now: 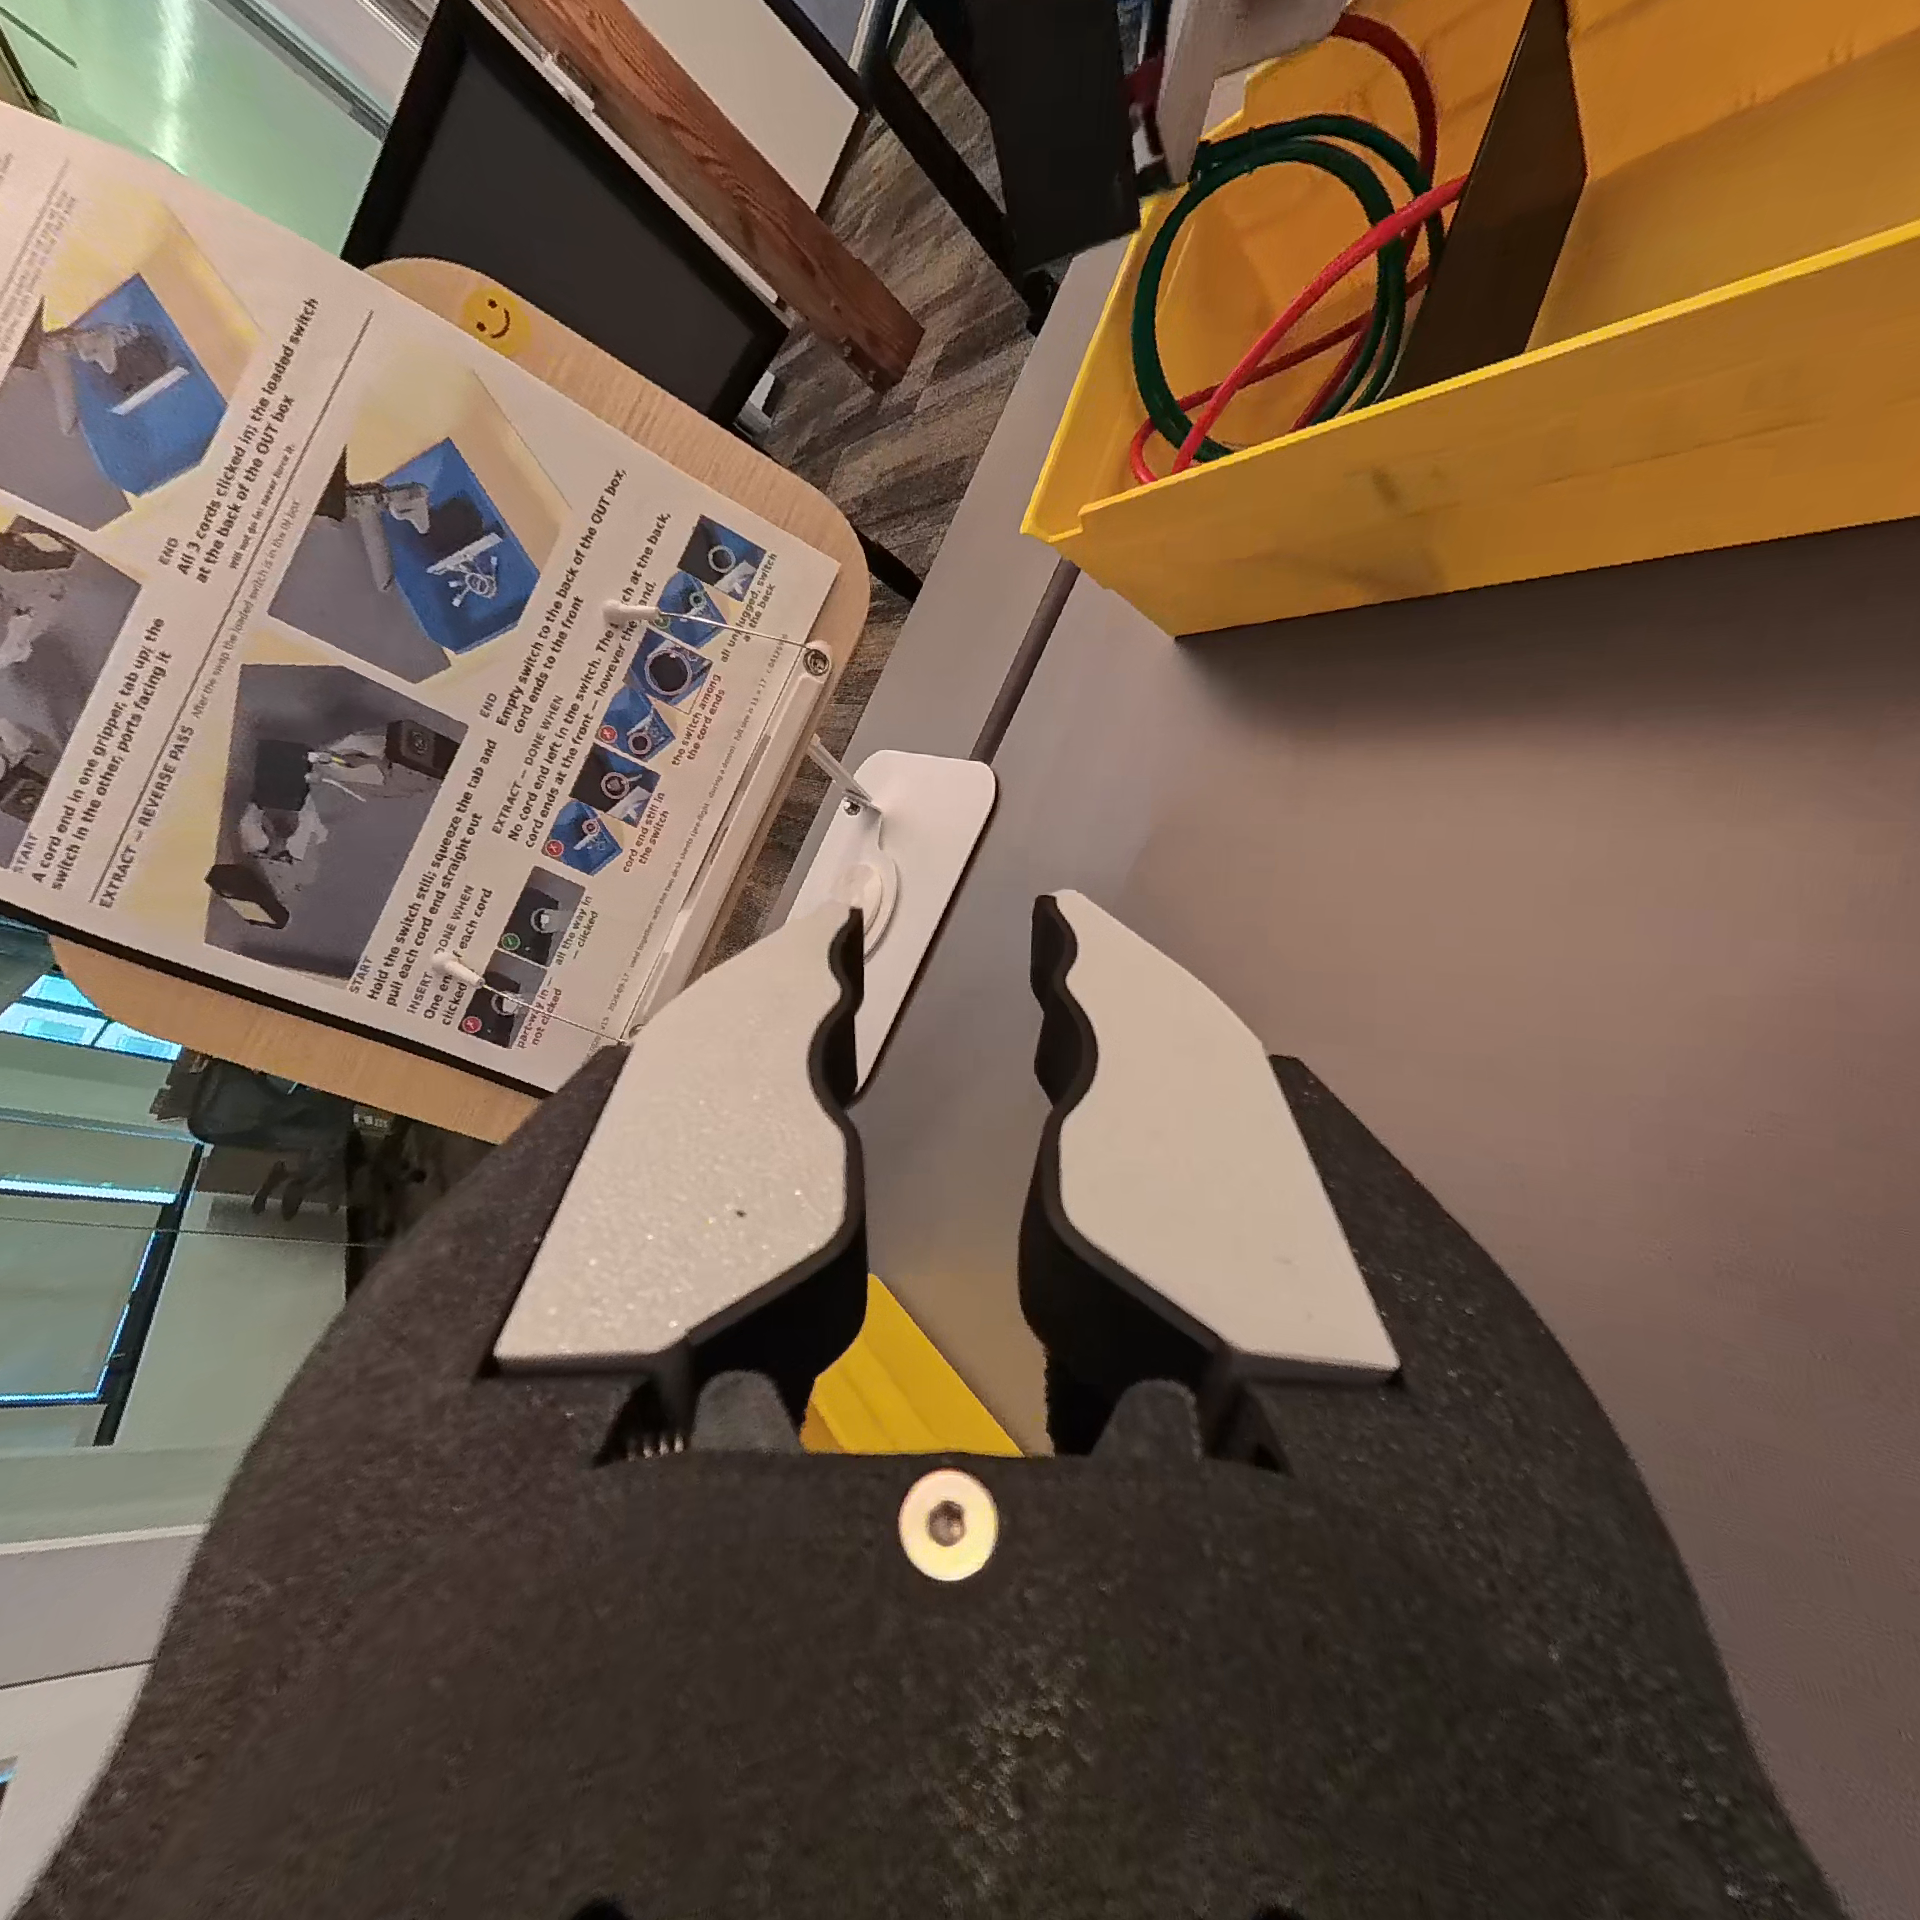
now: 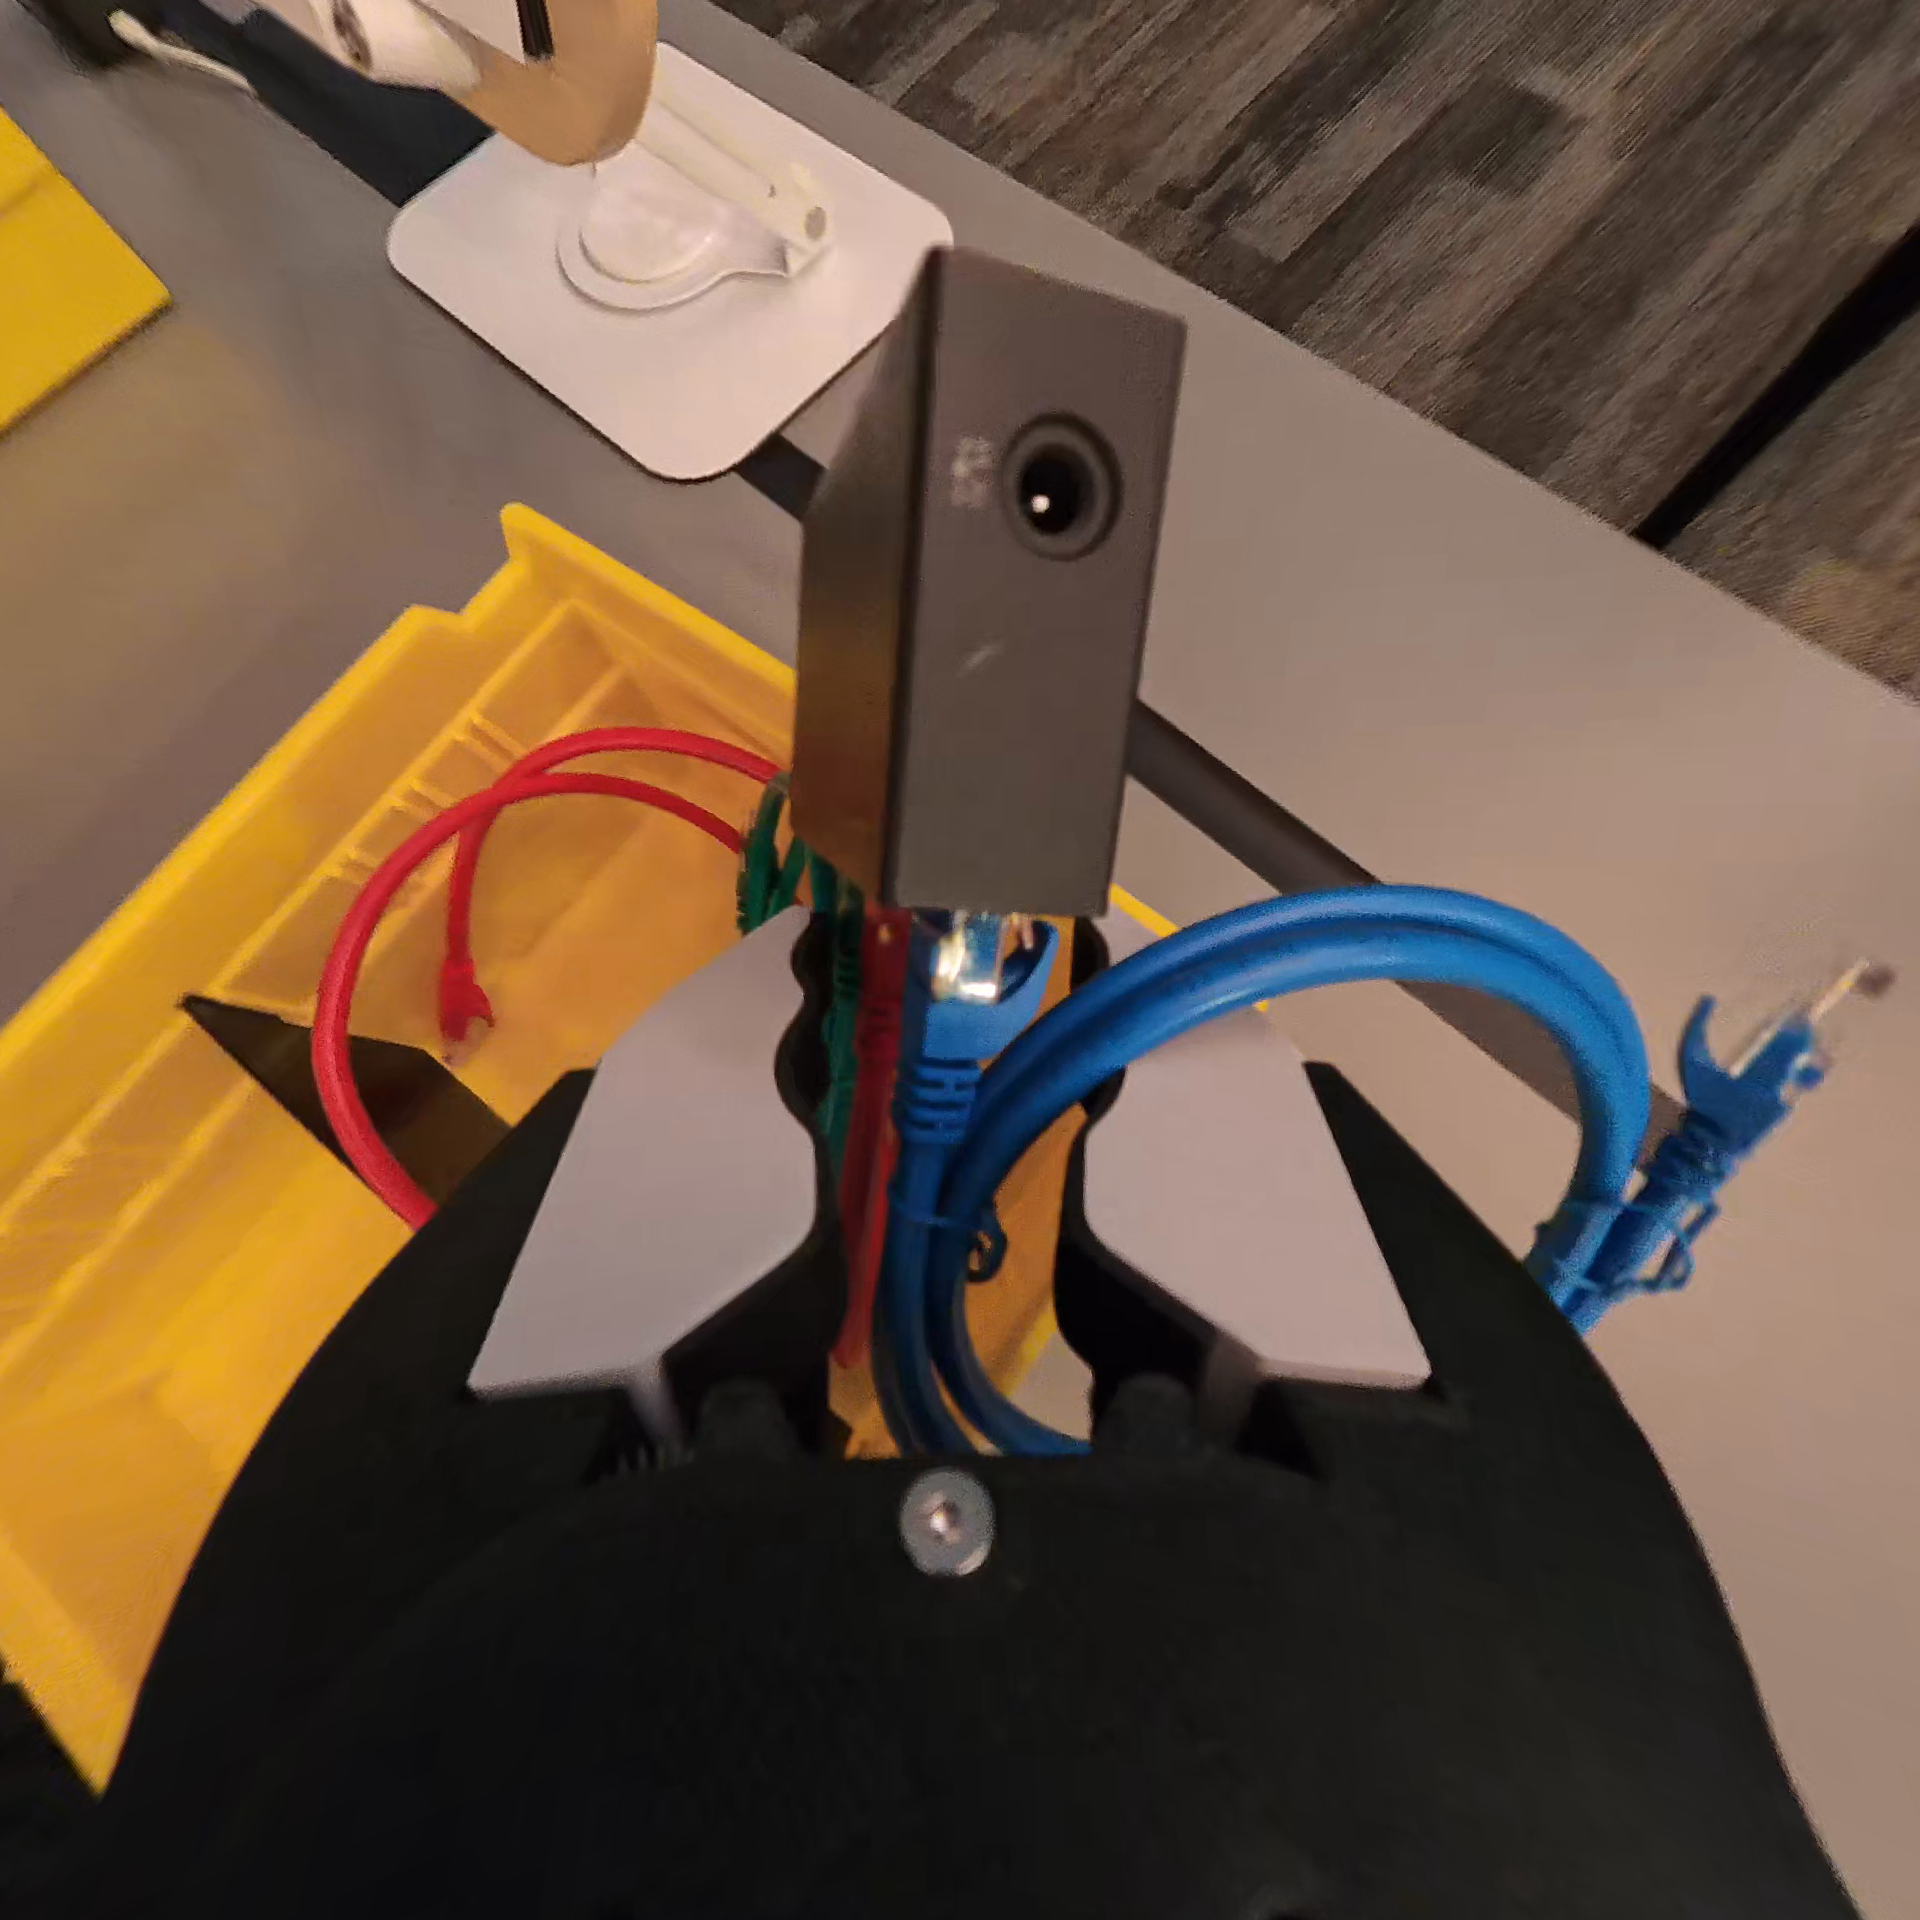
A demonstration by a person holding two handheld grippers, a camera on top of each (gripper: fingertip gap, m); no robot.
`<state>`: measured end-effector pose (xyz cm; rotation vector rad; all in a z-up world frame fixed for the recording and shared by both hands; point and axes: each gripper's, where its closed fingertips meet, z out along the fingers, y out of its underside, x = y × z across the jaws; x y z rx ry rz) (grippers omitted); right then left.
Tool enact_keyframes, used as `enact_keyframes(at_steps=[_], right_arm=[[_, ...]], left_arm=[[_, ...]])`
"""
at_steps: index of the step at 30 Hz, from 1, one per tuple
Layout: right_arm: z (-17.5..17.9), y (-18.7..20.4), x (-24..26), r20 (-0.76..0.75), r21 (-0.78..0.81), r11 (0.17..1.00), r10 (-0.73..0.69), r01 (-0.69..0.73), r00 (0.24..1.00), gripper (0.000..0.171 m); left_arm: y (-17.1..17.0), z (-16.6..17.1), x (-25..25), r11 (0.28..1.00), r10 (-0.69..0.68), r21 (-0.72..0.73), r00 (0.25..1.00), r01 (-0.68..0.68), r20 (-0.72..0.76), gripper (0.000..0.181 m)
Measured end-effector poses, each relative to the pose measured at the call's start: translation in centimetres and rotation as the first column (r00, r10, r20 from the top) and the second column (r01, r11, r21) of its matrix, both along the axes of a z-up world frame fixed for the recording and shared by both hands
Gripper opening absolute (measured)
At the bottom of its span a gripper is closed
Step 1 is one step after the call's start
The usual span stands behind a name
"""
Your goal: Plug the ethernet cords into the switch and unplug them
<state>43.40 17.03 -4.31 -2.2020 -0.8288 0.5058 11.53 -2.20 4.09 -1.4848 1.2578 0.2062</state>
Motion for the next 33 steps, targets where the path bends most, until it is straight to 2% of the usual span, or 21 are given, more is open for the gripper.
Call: enact_keyframes(at_steps=[3, 6, 11, 14, 19, 22, 24, 29, 31, 33], right_arm=[[0.6, -0.5, 0.1, 0.052, 0.098, 0.995, 0.031, -0.035, 0.998, 0.036], [1.1, -1.3, -0.5, 0.119, 0.199, 0.975, 0.071, -0.094, 0.99, 0.036], [0.5, -3.6, -1.3, 0.226, 0.117, 0.985, 0.098, -0.127, 0.969, 0.037], [0.6, -4.4, -1.6, 0.31, 0.111, 0.984, 0.098, -0.138, 0.946, 0.031], [1.3, -5.8, -4.2, 0.355, 0.22, 0.936, 0.184, -0.274, 0.916, 0.022], [1.2, -6.9, -5.5, 0.348, 0.247, 0.895, 0.276, -0.372, 0.896, 0.017], [1.2, -7.1, -5.8, 0.342, 0.261, 0.876, 0.309, -0.405, 0.888, 0.016], [1.0, -6.8, -5.9, 0.323, 0.288, 0.847, 0.353, -0.447, 0.878, 0.013], [1.0, -7.0, -6.0, 0.304, 0.311, 0.831, 0.372, -0.46, 0.877, 0.013], [1.0, -7.1, -6.2, 0.293, 0.335, 0.815, 0.386, -0.472, 0.875, 0.013]], left_arm=[[0.1, -0.2, 0.0, 1.0, 0.003, -0.003, 1.0, -0.003, -0.009, 0.031], [0.2, -0.5, 0.0, 1.0, 0.005, -0.009, 1.0, -0.005, -0.015, 0.031], [0.2, -0.8, 0.3, 1.0, 0.003, -0.014, 1.0, -0.003, -0.028, 0.03], [0.3, -1.1, 0.8, 1.0, 0.002, -0.016, 1.0, -0.002, -0.021, 0.03], [1.0, -1.5, 3.5, 0.997, -0.078, -0.008, 0.991, 0.08, 0.107, 0.031], [2.7, -0.4, 7.6, 0.979, -0.199, 0.004, 0.953, 0.204, 0.226, 0.032], [5.0, 0.4, 10.5, 0.968, -0.25, 0.022, 0.947, 0.251, 0.202, 0.041], [8.1, 3.4, 18.7, 0.9, -0.436, 0.045, 0.89, 0.434, 0.13, 0.044], [8.2, 3.1, 21.5, 0.87, -0.492, -0.017, 0.871, 0.492, 0.023, 0.046], [9.3, 2.1, 23.1, 0.875, -0.48, -0.019, 0.861, 0.485, -0.169, 0.051]])
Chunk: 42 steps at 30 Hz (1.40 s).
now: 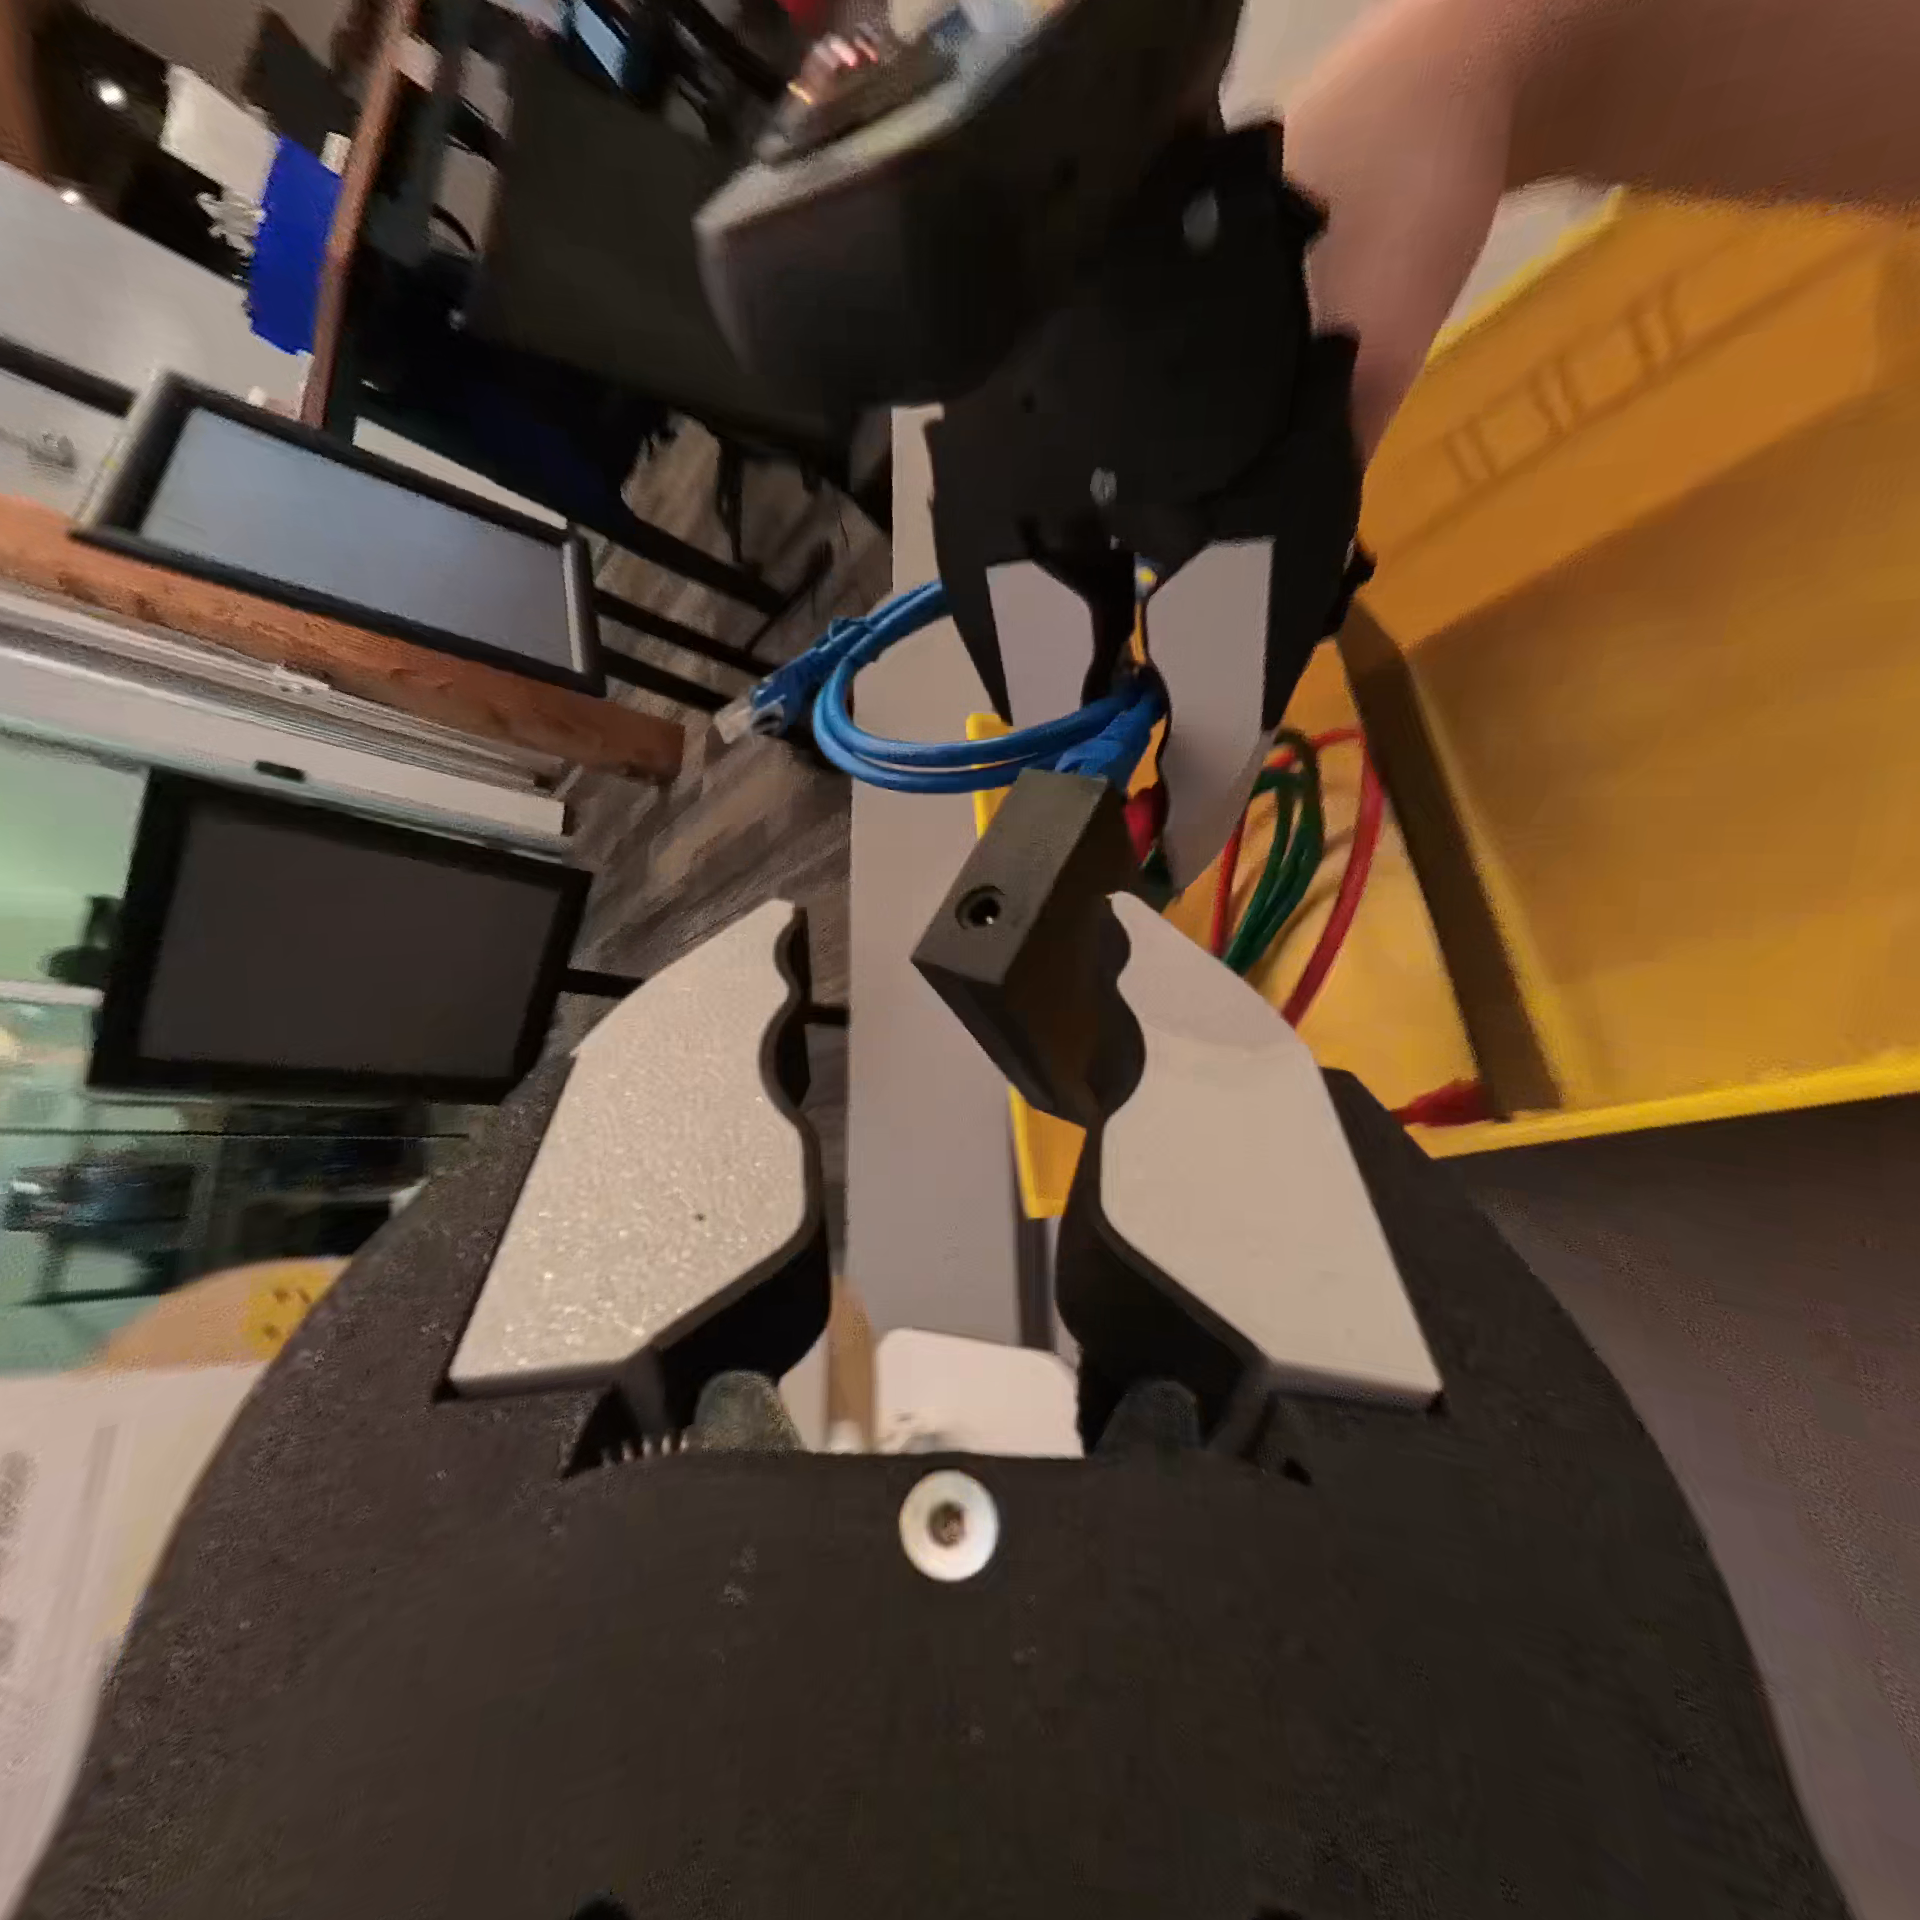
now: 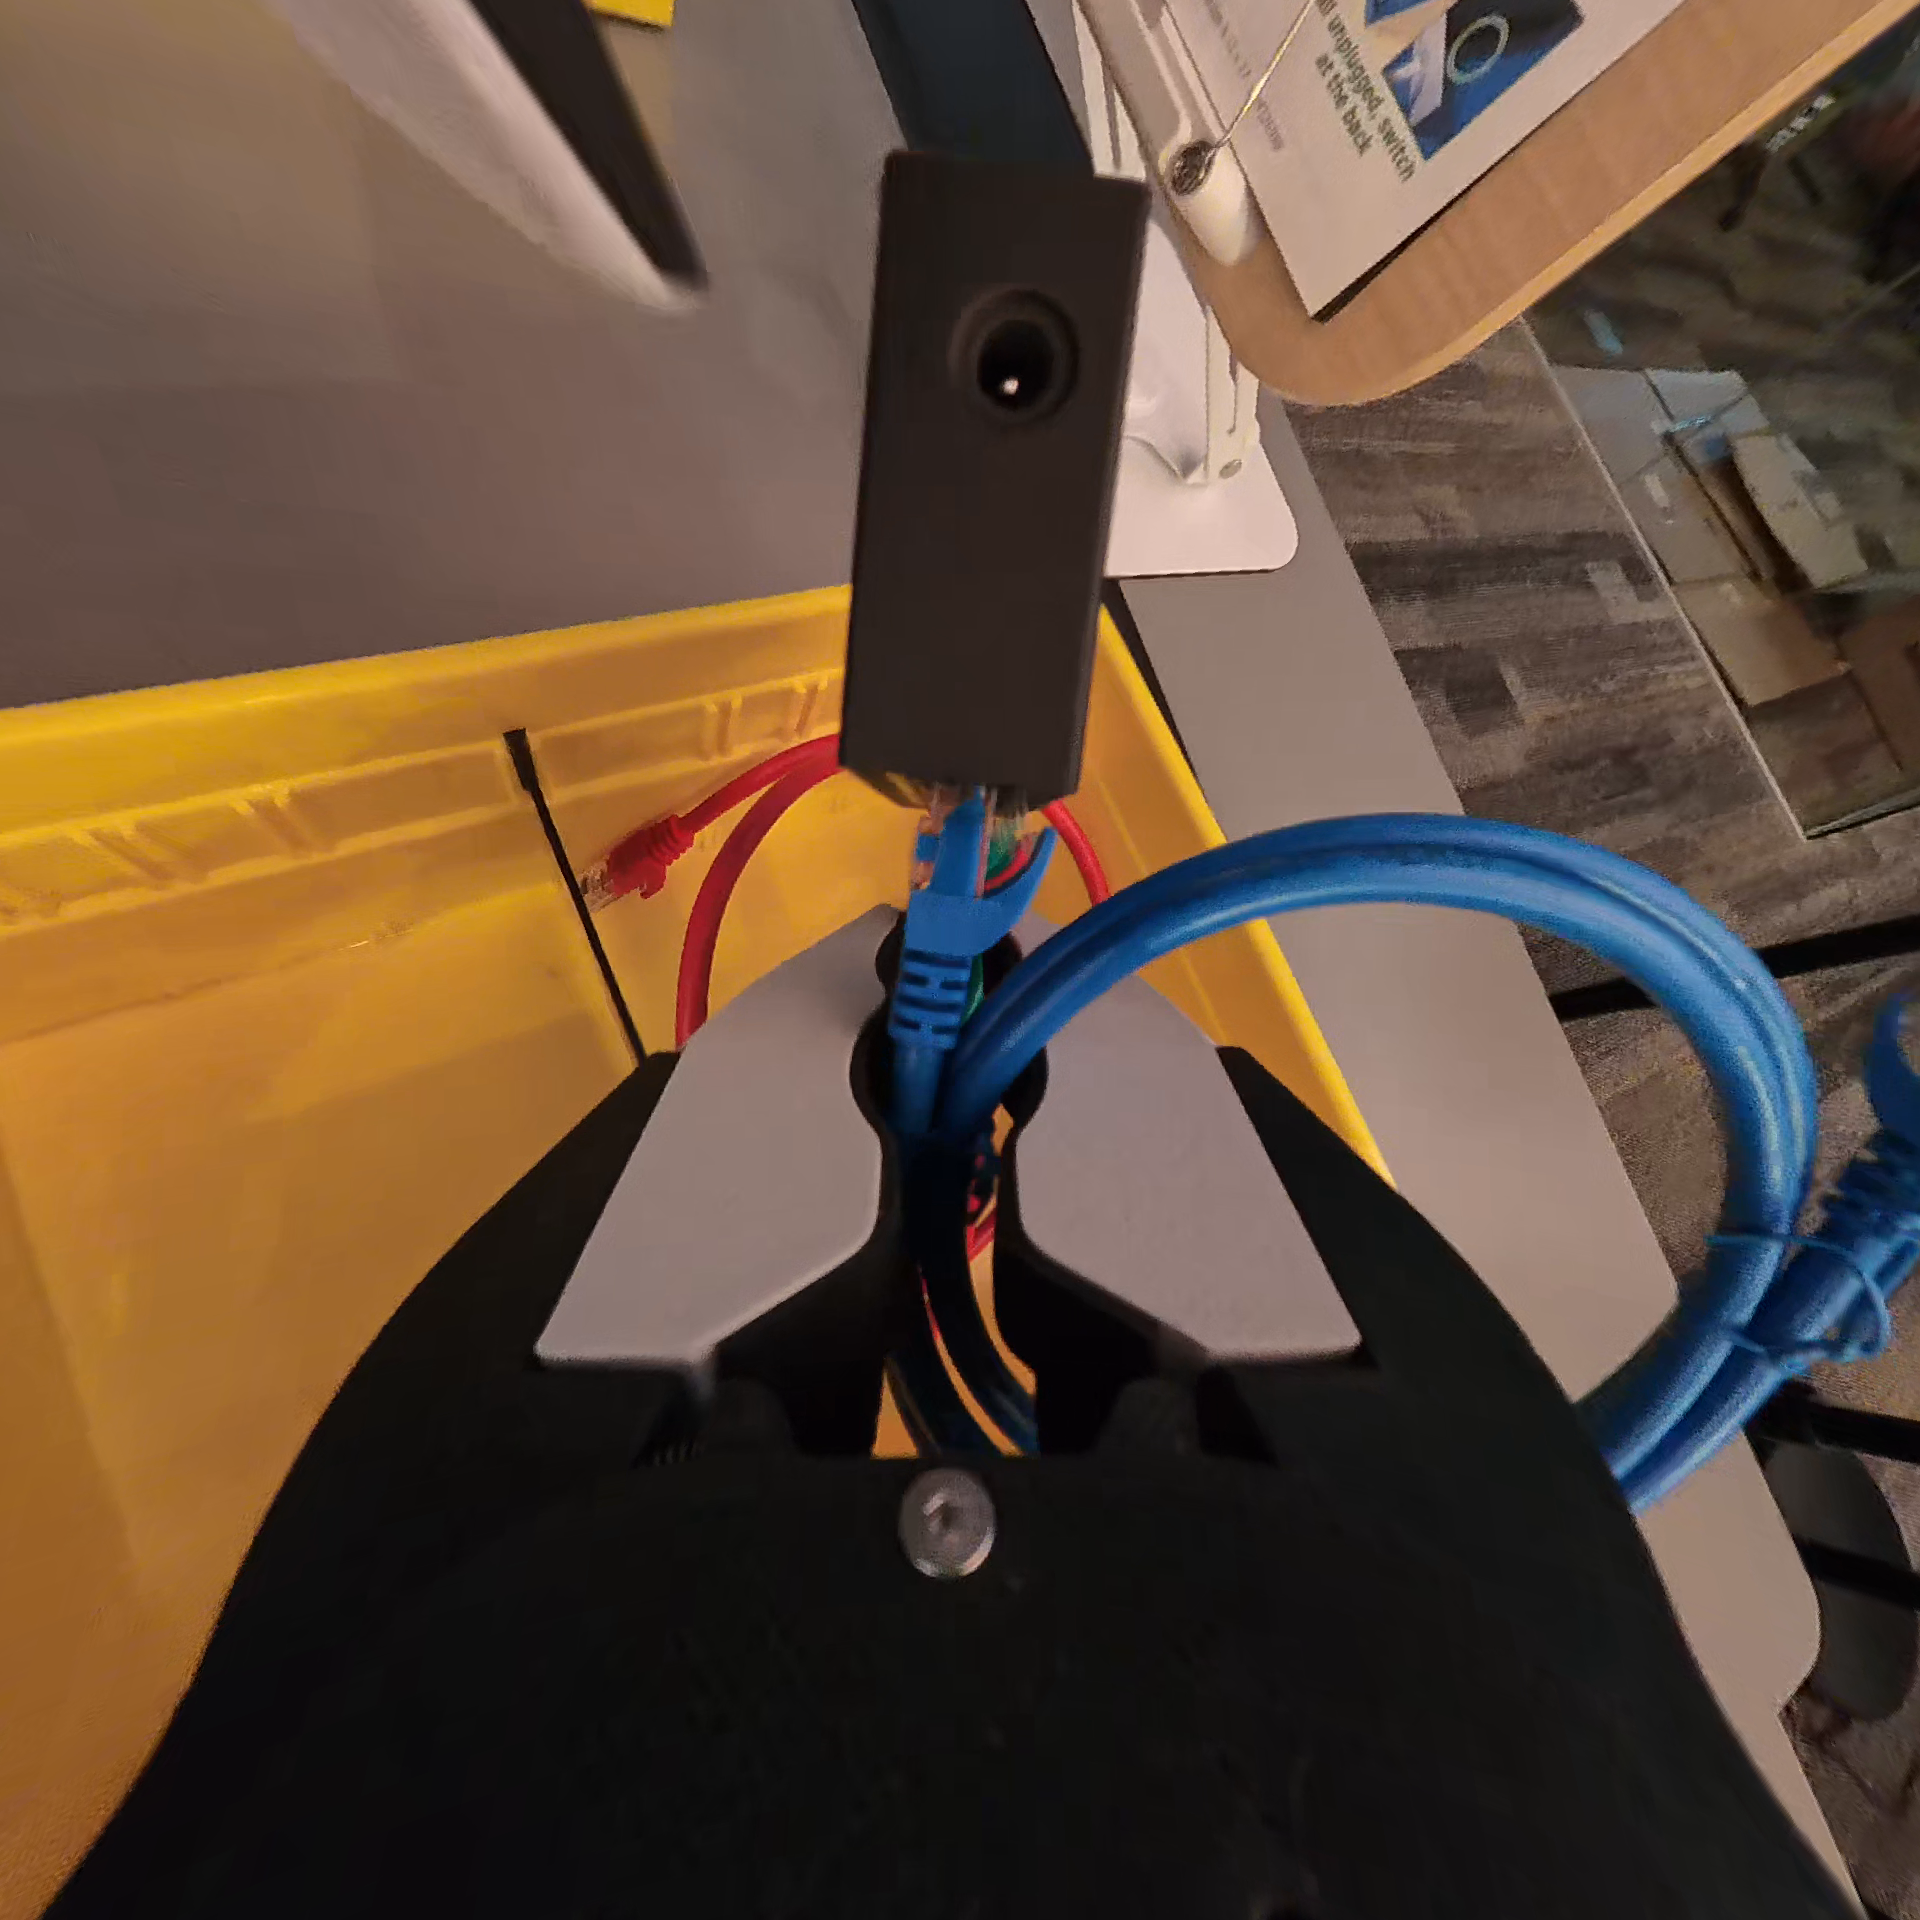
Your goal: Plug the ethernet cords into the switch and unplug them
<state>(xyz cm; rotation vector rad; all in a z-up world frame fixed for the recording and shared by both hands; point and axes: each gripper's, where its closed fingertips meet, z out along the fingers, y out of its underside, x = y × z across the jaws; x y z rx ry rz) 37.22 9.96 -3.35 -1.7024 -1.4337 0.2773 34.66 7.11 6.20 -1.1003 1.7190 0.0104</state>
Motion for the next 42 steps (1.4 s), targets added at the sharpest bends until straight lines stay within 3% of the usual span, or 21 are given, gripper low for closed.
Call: enact_keyframes(at_steps=[5, 7, 11, 15, 20, 24, 31, 37, 42], right_arm=[[-0.1, -0.3, 0.1, 0.04, 0.015, 1.0, 0.023, -0.023, 0.999, 0.013], [-0.3, -0.1, 0.1, 0.068, 0.021, 1.0, 0.012, -0.014, 0.998, 0.013], [-0.2, 0.7, 1.0, 0.089, 0.04, 0.996, -0.08, 0.077, 0.993, 0.026], [2.7, -0.8, 2.1, -0.05, 0.029, 0.996, -0.083, 0.085, 0.995, 0.036], [5.5, -4.0, 5.2, -0.179, 0.029, 0.996, -0.073, 0.079, 0.981, 0.038], [5.9, -4.4, 8.2, -0.24, 0.015, 0.989, -0.142, 0.15, 0.96, 0.038], [3.7, -4.2, 8.9, -0.203, -0.078, 0.984, -0.17, 0.158, 0.964, 0.038], [1.7, -4.0, 7.6, -0.12, -0.143, 0.981, -0.15, 0.132, 0.981, 0.037], [0.2, -3.8, 7.2, -0.05, -0.187, 0.973, -0.15, 0.138, 0.987, 0.036]], left_arm=[[0.8, -3.7, 1.6, 0.999, -0.021, -0.029, 0.967, 0.014, -0.253, 0.046], [1.2, -4.7, 1.7, 0.999, -0.018, -0.046, 0.956, 0.004, -0.294, 0.036], [1.8, -4.8, 1.9, 0.995, 0.021, -0.092, 0.977, -0.041, -0.21, 0.035], [1.8, -5.9, 1.2, 0.973, 0.0, -0.227, 0.994, -0.025, -0.111, 0.035], [2.1, -6.5, 0.4, 0.913, 0.048, -0.408, 0.998, -0.029, 0.036, 0.035], [1.1, -7.8, -0.2, 0.883, 0.038, -0.47, 0.999, -0.02, 0.029, 0.034], [0.7, -12.2, -2.2, 0.93, 0.06, -0.344, 0.975, -0.132, -0.212, 0.044], [0.3, -12.0, -2.0, 0.94, 0.087, -0.315, 0.984, -0.133, -0.154, 0.04], [-0.4, -10.9, -2.9, 0.942, 0.108, -0.307, 0.988, -0.136, -0.107, 0.05]])
